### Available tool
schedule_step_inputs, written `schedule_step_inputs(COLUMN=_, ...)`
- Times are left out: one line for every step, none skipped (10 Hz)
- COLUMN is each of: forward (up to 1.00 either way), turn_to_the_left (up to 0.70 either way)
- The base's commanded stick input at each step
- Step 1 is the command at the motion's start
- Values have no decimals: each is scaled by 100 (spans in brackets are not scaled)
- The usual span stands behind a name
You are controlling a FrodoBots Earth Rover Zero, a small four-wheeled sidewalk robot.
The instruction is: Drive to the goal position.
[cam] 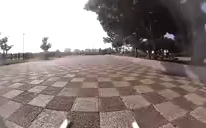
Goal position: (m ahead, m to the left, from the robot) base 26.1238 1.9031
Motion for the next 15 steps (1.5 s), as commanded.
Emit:
schedule_step_inputs(forward=50, turn_to_the_left=0)
schedule_step_inputs(forward=50, turn_to_the_left=0)
schedule_step_inputs(forward=50, turn_to_the_left=0)
schedule_step_inputs(forward=50, turn_to_the_left=8)
schedule_step_inputs(forward=50, turn_to_the_left=44)
schedule_step_inputs(forward=50, turn_to_the_left=49)
schedule_step_inputs(forward=50, turn_to_the_left=8)
schedule_step_inputs(forward=50, turn_to_the_left=0)
schedule_step_inputs(forward=50, turn_to_the_left=0)
schedule_step_inputs(forward=50, turn_to_the_left=0)
schedule_step_inputs(forward=50, turn_to_the_left=36)
schedule_step_inputs(forward=50, turn_to_the_left=50)
schedule_step_inputs(forward=50, turn_to_the_left=21)
schedule_step_inputs(forward=50, turn_to_the_left=9)
schedule_step_inputs(forward=50, turn_to_the_left=8)
